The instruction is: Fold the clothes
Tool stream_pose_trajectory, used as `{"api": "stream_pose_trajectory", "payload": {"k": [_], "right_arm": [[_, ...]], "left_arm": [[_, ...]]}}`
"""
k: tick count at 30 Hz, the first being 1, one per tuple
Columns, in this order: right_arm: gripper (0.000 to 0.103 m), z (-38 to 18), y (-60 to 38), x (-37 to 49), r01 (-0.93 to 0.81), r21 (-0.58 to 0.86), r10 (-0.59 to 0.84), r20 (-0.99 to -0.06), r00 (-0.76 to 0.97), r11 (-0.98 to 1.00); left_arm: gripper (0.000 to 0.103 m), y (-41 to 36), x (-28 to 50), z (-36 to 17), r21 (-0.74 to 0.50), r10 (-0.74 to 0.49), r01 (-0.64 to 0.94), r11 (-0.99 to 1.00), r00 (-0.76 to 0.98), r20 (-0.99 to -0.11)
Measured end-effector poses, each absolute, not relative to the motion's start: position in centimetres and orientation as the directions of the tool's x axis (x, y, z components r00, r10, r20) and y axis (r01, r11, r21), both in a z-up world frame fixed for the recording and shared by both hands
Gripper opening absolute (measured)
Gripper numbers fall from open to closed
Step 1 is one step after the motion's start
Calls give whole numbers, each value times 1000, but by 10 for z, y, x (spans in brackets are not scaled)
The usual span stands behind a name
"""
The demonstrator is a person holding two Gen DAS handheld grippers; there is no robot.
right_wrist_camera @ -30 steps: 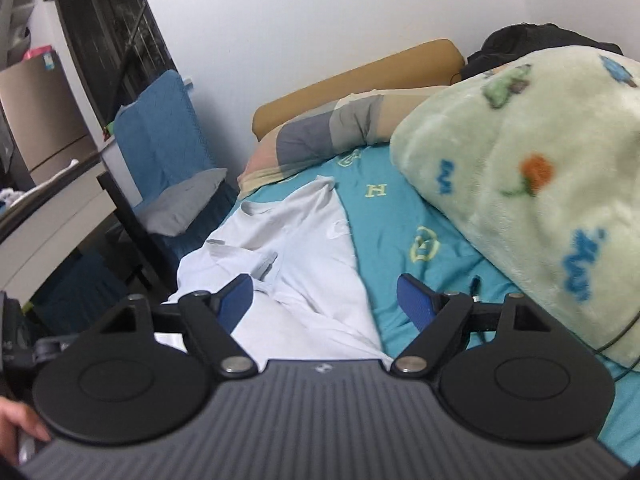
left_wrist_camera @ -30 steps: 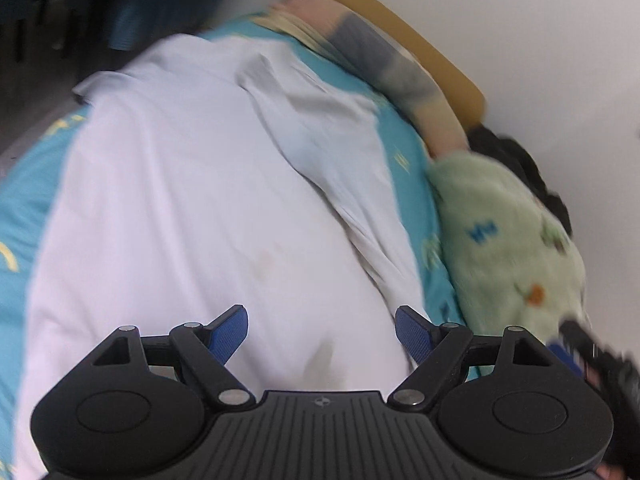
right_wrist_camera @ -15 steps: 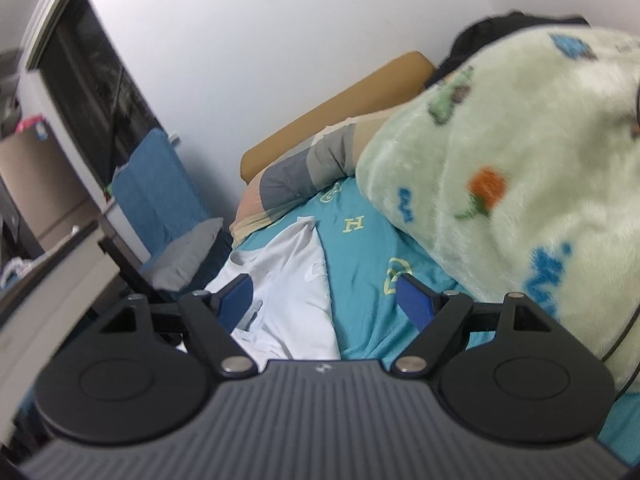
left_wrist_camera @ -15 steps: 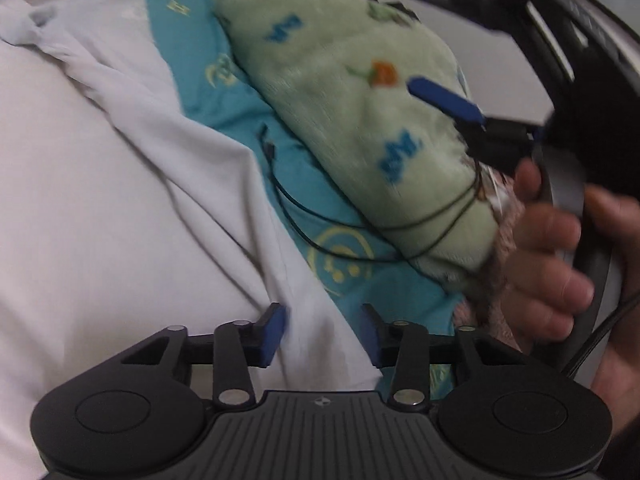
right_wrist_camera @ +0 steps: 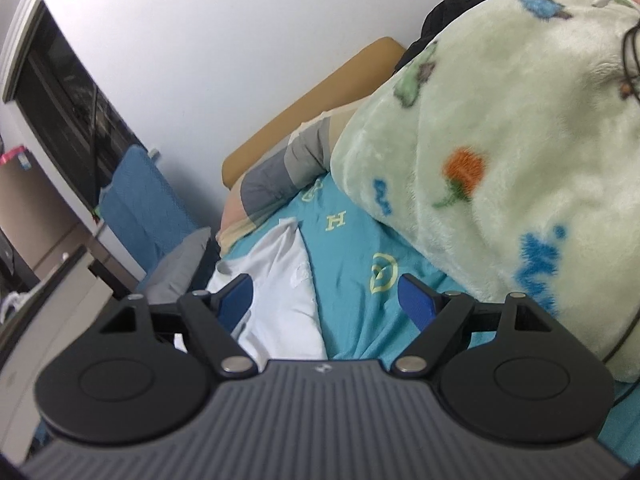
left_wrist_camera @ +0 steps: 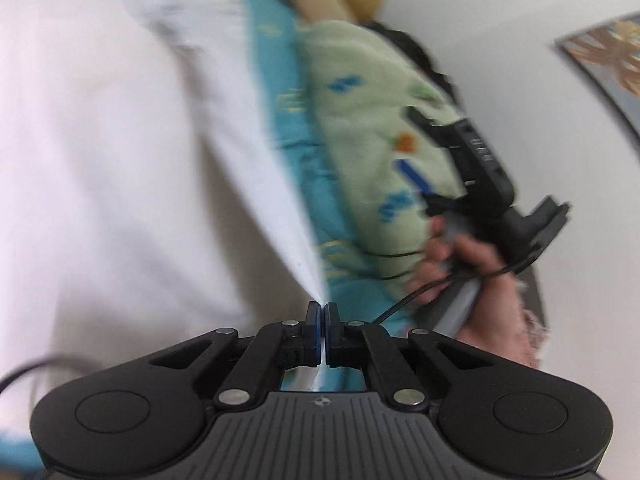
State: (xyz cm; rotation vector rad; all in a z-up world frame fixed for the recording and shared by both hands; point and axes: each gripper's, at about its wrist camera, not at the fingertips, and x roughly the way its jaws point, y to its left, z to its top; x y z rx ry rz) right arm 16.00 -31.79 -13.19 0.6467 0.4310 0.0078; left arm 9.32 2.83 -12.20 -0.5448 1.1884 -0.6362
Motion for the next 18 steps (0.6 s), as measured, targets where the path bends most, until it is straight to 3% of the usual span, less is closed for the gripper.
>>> {"api": "stream_pose_trajectory", "payload": {"k": [4,7,10,12,16,18], "right_arm": [[82,-135,-300,167,108,540,156,-420,894,834],[81,-135,-285,166,88,481,154,-440,885,872],[81,-134,-274,163,75,434,145,-451,881,898],[81,-136,-272,161,74,433,145,-452,880,898],[81,-142,-265,168,88,430,135,-461,877,899],[81,-145,-261,175,96,413,120,-466,877,906]], "left_arm": [[1,41,90,-147,-537,-546,99,838,199,-814],[2,39,96,-156,-506,-513,84,858,150,-845],[19,39,104,-148,-502,-513,105,858,151,-845],[40,41,118,-139,-482,-495,114,869,179,-850],[54,39,169,-120,-405,-427,134,904,293,-855],[66,33,206,-113,-349,-376,143,926,373,-848]]}}
